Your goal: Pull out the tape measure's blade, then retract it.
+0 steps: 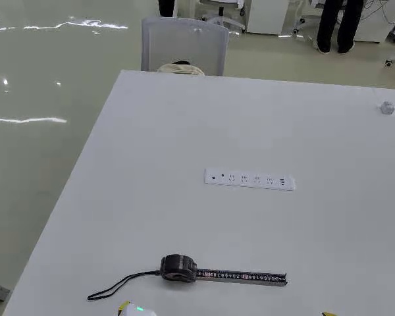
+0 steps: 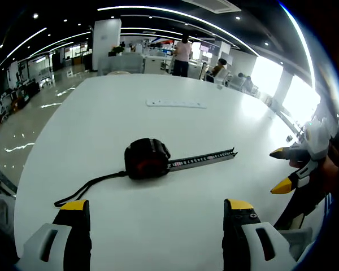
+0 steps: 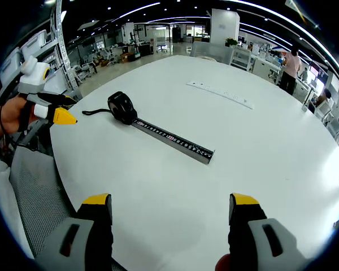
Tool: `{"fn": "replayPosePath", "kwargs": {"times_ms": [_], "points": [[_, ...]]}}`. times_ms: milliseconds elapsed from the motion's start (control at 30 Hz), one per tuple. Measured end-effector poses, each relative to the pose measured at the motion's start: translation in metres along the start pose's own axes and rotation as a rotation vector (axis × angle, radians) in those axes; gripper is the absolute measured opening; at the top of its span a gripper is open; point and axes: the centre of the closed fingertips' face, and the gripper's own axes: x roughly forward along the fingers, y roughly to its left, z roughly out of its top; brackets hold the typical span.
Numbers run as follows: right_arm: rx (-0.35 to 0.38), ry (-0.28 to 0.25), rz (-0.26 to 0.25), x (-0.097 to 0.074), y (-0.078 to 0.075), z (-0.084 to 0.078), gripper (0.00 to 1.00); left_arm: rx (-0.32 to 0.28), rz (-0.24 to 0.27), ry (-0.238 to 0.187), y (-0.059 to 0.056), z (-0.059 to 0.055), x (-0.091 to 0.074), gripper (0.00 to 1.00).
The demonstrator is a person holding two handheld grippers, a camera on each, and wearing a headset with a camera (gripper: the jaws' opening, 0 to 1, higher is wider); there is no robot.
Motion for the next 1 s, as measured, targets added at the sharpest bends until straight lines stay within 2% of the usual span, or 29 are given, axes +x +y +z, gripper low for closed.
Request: {"fn": "replayPosePath", "kwargs": {"times_ms": [633, 733, 833, 1000], "points": [[-0.033, 0.020, 0.018, 0.020, -0.013, 0.009, 0.87, 0.001, -0.002, -0.004, 0.001, 0.017, 0.026, 0.94], [-0.046, 0.025, 0.022, 0.024, -0.017, 0.010, 0.87, -0.013, 0.000, -0.017, 0.001, 0.021, 0.030, 0.95], [-0.060, 0.030, 0.028, 0.026, -0.020, 0.012, 0.87, 0.000, 0.001, 0.001, 0.000, 0.021, 0.034, 0.94], [-0.092, 0.034, 0.039, 0.031, -0.026, 0.015, 0.87, -0.008, 0.001, -0.001, 0.000, 0.023, 0.041, 0.94]]}}
